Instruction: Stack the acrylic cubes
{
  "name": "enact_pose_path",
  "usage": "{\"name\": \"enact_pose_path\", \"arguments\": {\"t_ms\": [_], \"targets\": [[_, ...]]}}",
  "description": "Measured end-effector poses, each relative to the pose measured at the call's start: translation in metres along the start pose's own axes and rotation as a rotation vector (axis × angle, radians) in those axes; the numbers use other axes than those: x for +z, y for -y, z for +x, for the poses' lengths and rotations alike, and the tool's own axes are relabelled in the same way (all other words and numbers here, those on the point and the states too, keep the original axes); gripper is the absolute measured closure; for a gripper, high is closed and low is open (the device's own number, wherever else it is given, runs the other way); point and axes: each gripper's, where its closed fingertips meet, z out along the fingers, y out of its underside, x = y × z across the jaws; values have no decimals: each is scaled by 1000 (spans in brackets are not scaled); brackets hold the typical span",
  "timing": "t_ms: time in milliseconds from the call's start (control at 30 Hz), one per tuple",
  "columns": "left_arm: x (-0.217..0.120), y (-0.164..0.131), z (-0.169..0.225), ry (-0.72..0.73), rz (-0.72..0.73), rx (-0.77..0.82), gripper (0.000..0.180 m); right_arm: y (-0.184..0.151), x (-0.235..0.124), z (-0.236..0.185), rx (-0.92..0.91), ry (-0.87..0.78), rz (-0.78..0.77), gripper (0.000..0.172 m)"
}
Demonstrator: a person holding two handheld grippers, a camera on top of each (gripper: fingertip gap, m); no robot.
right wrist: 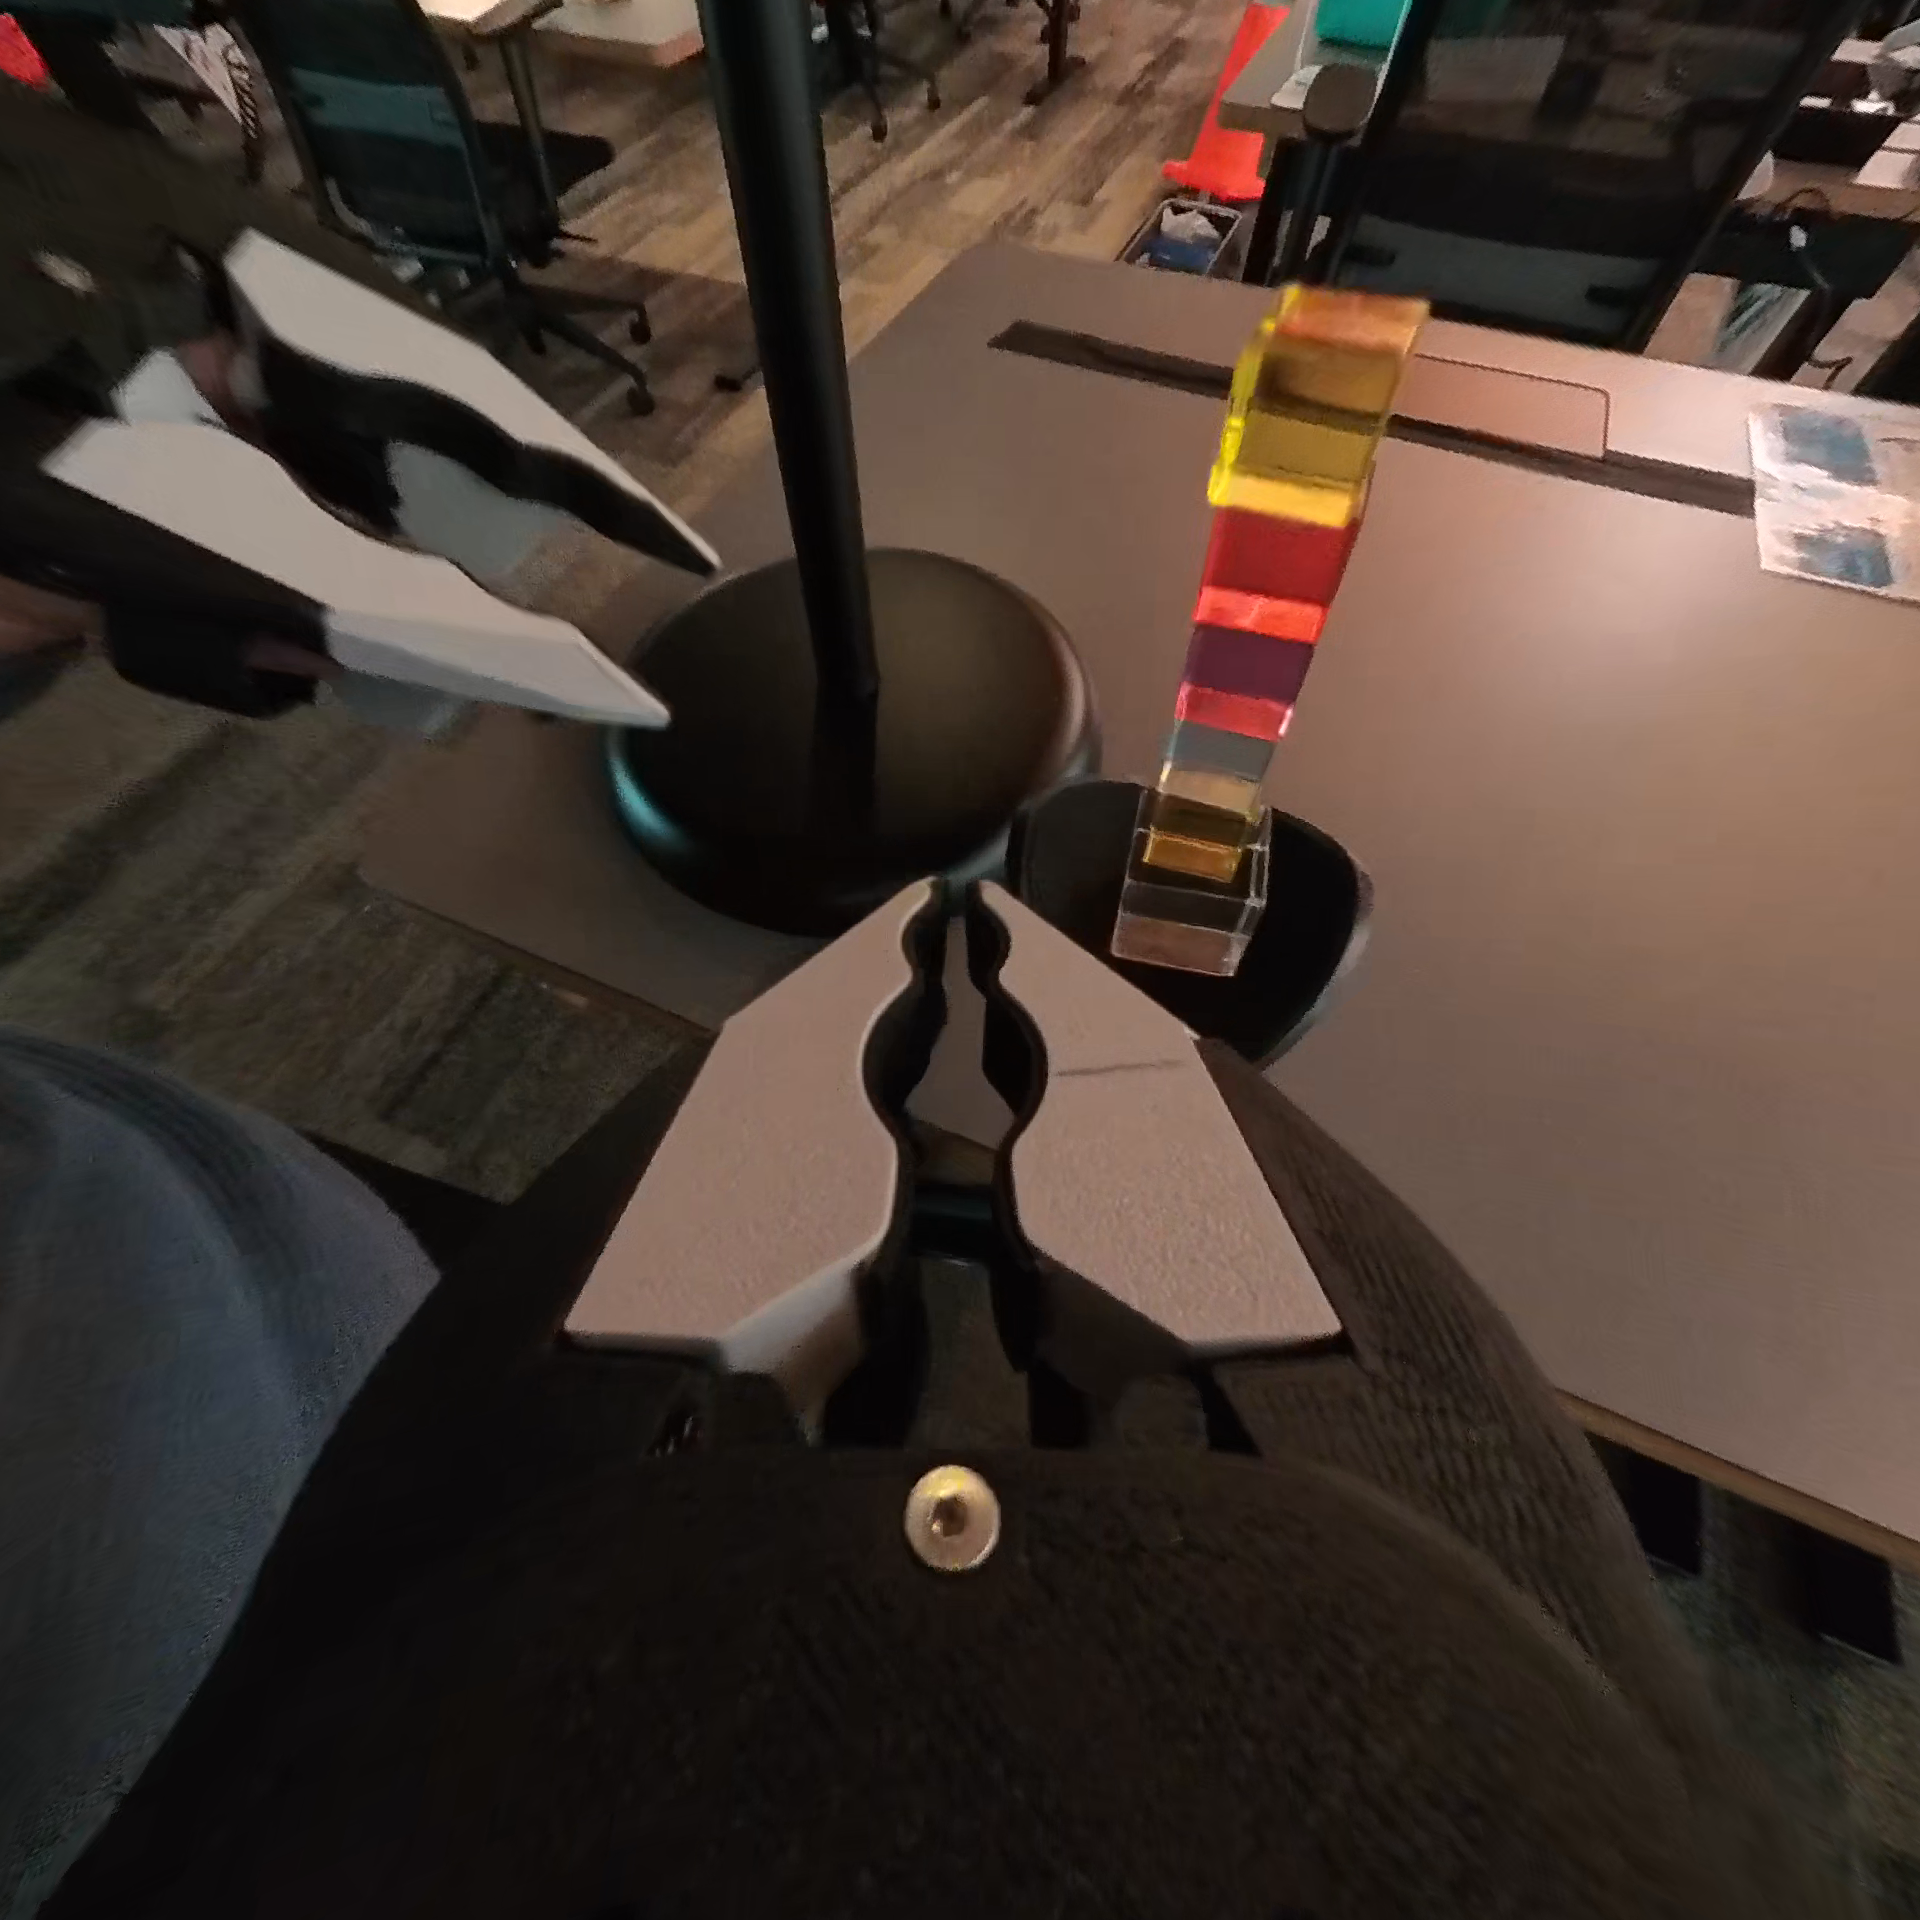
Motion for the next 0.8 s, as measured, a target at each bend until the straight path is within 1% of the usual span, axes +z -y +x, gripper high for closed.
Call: {"name": "enact_pose_path", "arguments": {"t_ms": [133,267,500,800], "targets": [[-3,3,-2,-1,45,-18,141,-20,13,28,-24,-114,-21,172],[-4,3,-6,4,60,-25,142,-36,27,43,-5,-159,-32,172],[-4,-1,-13,14,65,-58,142,-51,53,53,-3,-159,-75,172],[-9,-9,-24,46,57,-91,142,-47,72,55,-7,-143,-72,172]]}}
